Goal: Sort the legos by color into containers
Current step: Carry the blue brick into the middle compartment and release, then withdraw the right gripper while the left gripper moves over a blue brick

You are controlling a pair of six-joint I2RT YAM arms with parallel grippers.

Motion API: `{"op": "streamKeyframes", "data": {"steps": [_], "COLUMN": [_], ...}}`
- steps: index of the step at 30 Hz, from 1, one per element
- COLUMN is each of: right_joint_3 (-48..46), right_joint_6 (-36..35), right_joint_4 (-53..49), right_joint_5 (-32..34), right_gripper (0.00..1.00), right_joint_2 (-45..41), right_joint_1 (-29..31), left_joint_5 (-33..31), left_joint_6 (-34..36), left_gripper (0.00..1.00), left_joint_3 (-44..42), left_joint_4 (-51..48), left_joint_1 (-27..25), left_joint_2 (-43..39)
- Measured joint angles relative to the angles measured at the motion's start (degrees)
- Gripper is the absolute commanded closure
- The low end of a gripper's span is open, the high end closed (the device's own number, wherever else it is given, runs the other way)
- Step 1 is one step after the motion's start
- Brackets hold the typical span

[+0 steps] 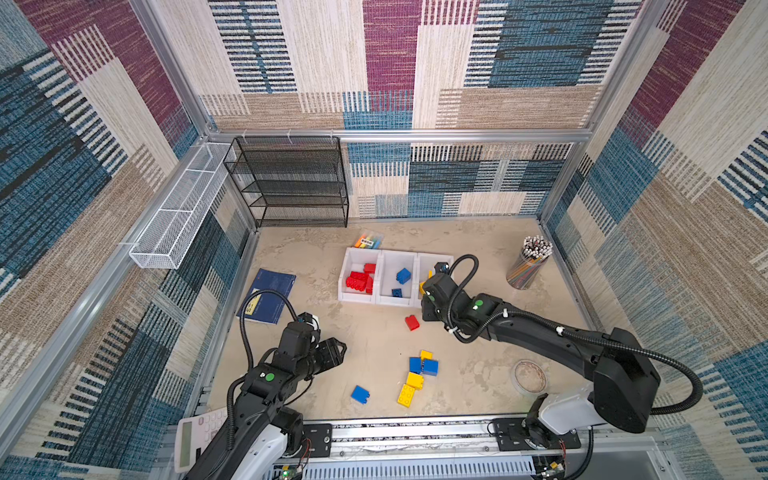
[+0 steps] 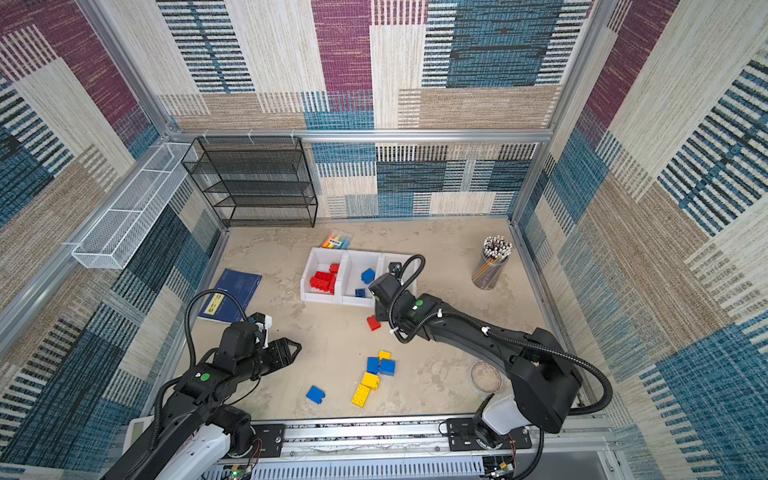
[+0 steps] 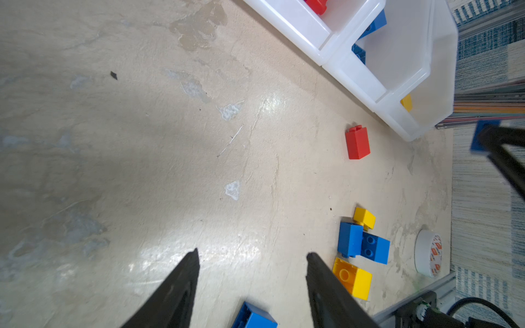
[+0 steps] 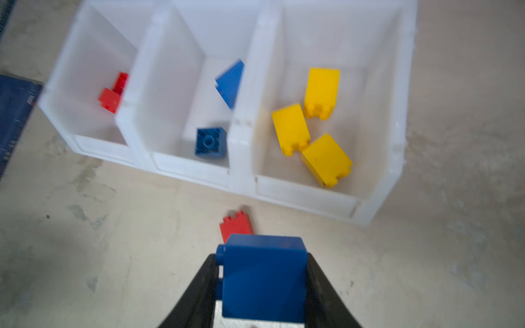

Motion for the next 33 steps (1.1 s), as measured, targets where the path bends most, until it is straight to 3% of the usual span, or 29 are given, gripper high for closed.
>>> {"op": "streamKeyframes", "data": {"steps": [7,13,19,26,33], "right_joint_3": [18.49,26.27,27.41,26.1,17.51], "right_joint_6": [-9.11,-11.98,-12.57,-12.55,-10.8], "right_joint_4": [1.62,0.76,0.33,0.15,0.85], "right_joint_5": [-2.67,-5.46,-6.93,-7.58,-7.72], "right_gripper": [0.55,0.48,0.33,0.29,0.27], "right_joint_2": [17.14,26.14,27.61,26.03,17.16], "right_joint_1": [-3.34,-4.11,-4.09,-4.09,-4.09], "left_joint_5": [0.2,0.2,0.17,0.2,1.38], "left_joint_6": [-0.11,-0.44,-0.48,-0.68,-1.38], "left_gripper": [0.37,0.37,0.36,0.36,0.37], "left_joint_3": [-0.07,-0.83,-1.14,-1.25,-1.25], "left_joint_4": [-0.04,-1.25,-2.12,-2.32,-2.32], "left_joint_1": [-0.02,-0.02,-0.13,-0.13,-1.73], "left_joint_2": [-0.33,-2.29,-3.41,-3.43,-3.45]}}
